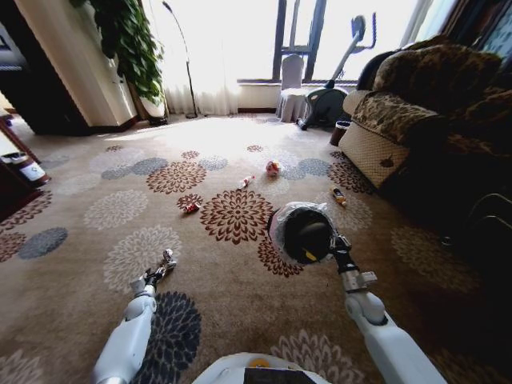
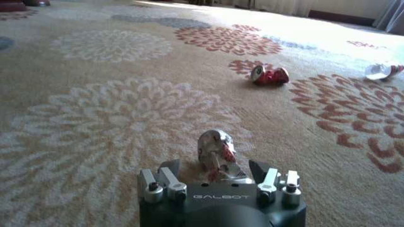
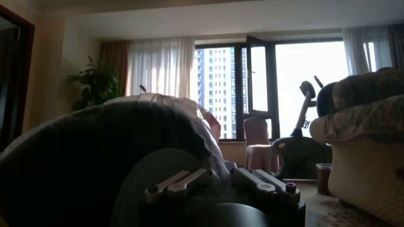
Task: Pick up the trash from the ground and place it into the trash bin.
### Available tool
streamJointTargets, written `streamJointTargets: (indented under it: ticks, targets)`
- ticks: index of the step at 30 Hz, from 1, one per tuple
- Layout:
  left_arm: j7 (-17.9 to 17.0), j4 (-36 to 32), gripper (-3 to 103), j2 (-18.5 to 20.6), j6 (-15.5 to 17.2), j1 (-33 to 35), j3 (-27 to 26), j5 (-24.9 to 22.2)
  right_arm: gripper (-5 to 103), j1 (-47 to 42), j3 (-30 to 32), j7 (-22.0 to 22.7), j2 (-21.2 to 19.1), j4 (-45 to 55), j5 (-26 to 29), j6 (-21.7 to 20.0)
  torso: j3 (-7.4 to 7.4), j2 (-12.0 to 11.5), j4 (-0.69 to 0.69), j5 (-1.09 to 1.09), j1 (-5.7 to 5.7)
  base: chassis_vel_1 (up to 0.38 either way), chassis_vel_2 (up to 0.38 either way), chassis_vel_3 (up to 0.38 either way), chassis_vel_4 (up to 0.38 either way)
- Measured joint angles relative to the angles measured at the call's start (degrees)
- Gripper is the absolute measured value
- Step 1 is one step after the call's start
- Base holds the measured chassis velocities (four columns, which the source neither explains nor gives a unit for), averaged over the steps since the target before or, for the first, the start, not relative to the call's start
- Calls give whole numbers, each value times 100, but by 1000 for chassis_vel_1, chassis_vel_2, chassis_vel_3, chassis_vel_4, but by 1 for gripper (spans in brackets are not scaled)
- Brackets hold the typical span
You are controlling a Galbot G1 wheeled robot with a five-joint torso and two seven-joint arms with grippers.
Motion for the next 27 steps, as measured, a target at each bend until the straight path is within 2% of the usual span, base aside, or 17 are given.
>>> streamJointTargets:
  ticks: [1, 2, 6, 20, 26, 27]
  targets:
    - [17, 94, 78, -7, 0, -96, 62, 62, 0, -3, 4, 0, -10, 0, 2, -4, 0, 0, 1, 1, 0, 0, 0, 0, 0]
    - [17, 94, 78, -7, 0, -96, 62, 62, 0, -3, 4, 0, -10, 0, 2, -4, 0, 0, 1, 1, 0, 0, 0, 0, 0]
    - [59, 354, 97, -61, -4, -390, 194, 192, 0, -37, 23, 0, -29, 0, 3, -14, 0, 0, 2, 1, 0, 0, 0, 0, 0]
    - [34, 1303, 100, -130, 26, -1027, 292, 393, 0, -126, 65, -1, -106, 37, -1, -19, 0, 0, 2, 2, 0, 0, 0, 0, 0]
    - [-212, 1565, 100, -228, 181, -1252, 275, 507, 0, -182, 150, -1, -156, 45, 24, -20, 0, 0, 0, 2, 0, 0, 0, 0, 0]
    - [-268, 1593, 103, -240, 242, -1273, 263, 504, 0, -185, 164, -1, -156, 45, 30, -20, 0, 0, 0, 1, 0, 0, 0, 0, 0]
